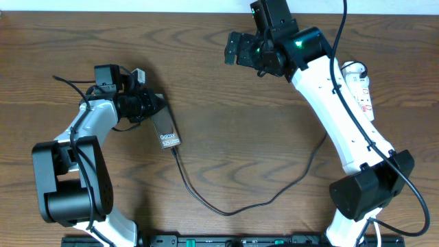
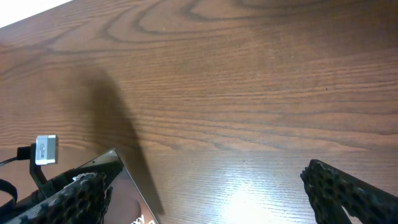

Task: Plug charger to phone and switch on socket
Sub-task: 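Lower the held phone toward the table with the left gripper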

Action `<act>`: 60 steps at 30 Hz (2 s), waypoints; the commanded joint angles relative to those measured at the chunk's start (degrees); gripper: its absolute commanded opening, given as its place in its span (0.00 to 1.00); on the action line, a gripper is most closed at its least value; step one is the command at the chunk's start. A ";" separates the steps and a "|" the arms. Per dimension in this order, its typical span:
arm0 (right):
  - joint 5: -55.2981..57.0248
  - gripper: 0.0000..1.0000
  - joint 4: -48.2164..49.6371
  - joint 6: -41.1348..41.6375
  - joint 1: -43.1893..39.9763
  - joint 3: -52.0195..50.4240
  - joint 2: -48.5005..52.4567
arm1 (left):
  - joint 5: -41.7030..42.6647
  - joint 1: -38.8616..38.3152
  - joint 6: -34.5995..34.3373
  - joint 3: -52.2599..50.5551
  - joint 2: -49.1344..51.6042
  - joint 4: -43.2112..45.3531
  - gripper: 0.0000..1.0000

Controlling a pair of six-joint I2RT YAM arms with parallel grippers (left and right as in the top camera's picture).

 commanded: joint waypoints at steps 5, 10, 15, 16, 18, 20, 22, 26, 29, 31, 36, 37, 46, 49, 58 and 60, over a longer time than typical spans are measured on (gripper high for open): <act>1.07 0.99 -0.28 -0.85 0.42 0.63 -0.57 | 0.37 -0.11 -4.79 -0.15 -0.63 0.07 0.07; 1.07 0.99 -0.33 -0.85 0.61 0.63 -0.57 | 0.42 -0.07 -6.23 -0.13 1.11 0.07 0.08; 1.09 0.99 -0.31 -0.87 0.70 0.63 -0.57 | 0.37 -0.07 -6.19 -0.13 1.97 0.52 0.07; 1.09 0.99 -0.33 -0.87 0.70 0.63 -0.57 | 0.35 -0.07 -6.19 -0.13 1.97 0.63 0.07; 1.07 0.99 -0.35 -0.87 0.72 0.63 -0.57 | 0.35 -0.07 -6.23 -0.13 2.43 0.76 0.07; 1.07 0.99 -0.33 -0.85 0.72 0.63 -0.57 | 0.35 -0.07 -6.23 -0.13 3.13 0.48 0.07; 1.07 0.99 -0.33 -0.87 0.72 0.63 -0.57 | 0.35 -0.07 -6.23 -0.13 3.87 0.24 0.07; 1.07 0.99 -0.59 -0.85 0.72 0.63 -0.57 | 0.35 -0.07 -6.32 -0.13 5.51 0.11 0.08; 1.07 0.99 -0.76 -0.87 0.72 0.63 -0.57 | 0.35 -0.07 -6.40 -0.13 6.93 0.13 0.07; 1.09 0.99 -0.76 -0.87 0.70 0.63 -0.57 | 0.35 -0.07 -6.40 -0.13 7.58 0.11 0.07; 1.07 0.99 -0.81 -0.87 0.72 0.63 -0.57 | 0.02 -0.07 -6.40 -0.13 7.91 0.20 0.07; 1.07 0.99 -0.83 -0.85 0.72 0.63 -0.57 | -0.31 -0.07 -6.40 -0.13 7.91 0.15 0.07; 1.09 0.99 -0.81 -0.87 0.72 0.63 -0.57 | -0.81 -0.07 -6.12 -0.15 7.96 0.00 0.07; 1.09 0.99 -0.81 -0.87 0.70 0.63 -0.57 | -2.34 -0.07 -6.10 -0.15 7.96 -0.57 0.07; 1.09 0.99 -0.79 -0.87 0.70 0.63 -0.57 | -2.40 -0.07 -5.97 -0.15 8.02 -0.61 0.14; 1.11 0.99 -0.79 -0.87 0.70 0.63 -0.57 | -2.40 -0.07 -5.97 -0.15 8.02 -0.59 0.22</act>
